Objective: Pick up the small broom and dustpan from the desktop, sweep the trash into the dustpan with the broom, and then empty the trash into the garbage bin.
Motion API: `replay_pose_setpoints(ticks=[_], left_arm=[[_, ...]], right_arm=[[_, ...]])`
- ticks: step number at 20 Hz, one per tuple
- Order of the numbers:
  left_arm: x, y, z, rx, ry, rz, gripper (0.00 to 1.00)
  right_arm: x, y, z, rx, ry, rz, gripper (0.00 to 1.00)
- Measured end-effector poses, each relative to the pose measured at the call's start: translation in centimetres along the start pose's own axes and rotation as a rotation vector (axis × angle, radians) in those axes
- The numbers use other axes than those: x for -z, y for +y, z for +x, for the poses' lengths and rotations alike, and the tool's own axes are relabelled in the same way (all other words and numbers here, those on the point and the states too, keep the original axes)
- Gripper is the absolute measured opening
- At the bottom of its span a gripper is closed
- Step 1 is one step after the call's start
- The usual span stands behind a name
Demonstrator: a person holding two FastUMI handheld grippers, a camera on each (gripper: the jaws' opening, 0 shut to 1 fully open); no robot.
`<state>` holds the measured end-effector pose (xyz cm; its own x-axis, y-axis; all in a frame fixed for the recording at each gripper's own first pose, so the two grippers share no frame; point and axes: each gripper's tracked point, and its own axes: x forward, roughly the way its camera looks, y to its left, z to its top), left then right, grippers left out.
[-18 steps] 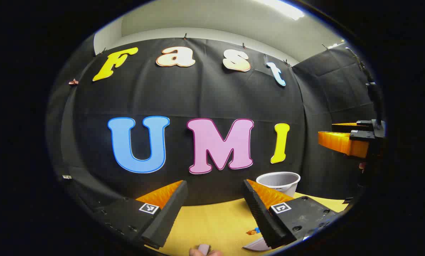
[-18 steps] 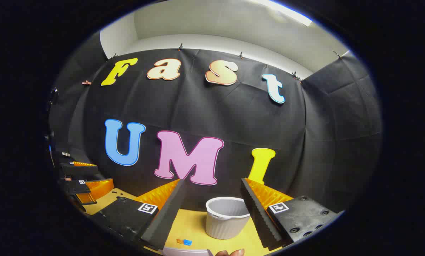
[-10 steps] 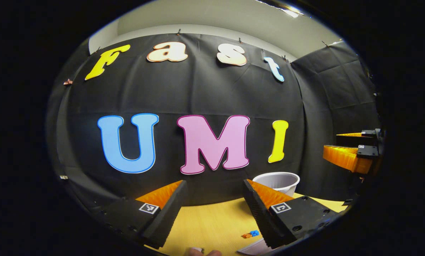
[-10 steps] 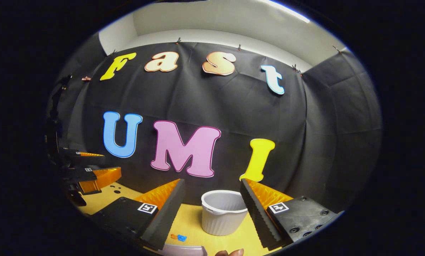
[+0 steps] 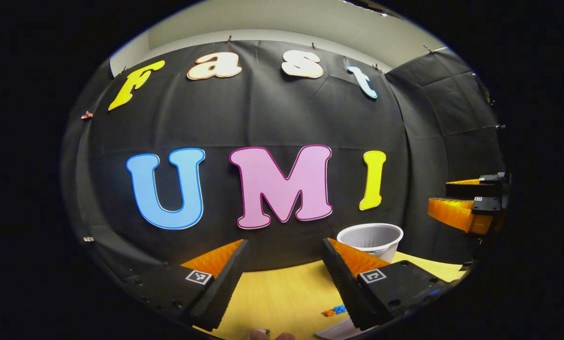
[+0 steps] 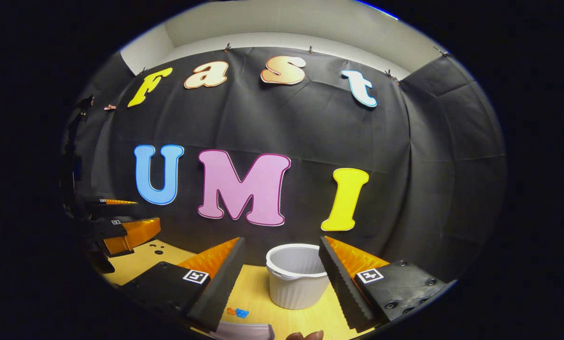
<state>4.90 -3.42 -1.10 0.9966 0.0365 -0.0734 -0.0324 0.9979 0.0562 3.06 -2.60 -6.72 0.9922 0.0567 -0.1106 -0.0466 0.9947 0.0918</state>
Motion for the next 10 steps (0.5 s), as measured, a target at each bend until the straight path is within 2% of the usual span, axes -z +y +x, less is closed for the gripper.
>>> replay_pose_setpoints(ticks=[10], left_arm=[[1.8,1.0,-0.4,-0.034,0.032,-0.013,0.98]], right_arm=[[-0.1,1.5,0.5,-0.037,-0.006,-0.024,0.97]])
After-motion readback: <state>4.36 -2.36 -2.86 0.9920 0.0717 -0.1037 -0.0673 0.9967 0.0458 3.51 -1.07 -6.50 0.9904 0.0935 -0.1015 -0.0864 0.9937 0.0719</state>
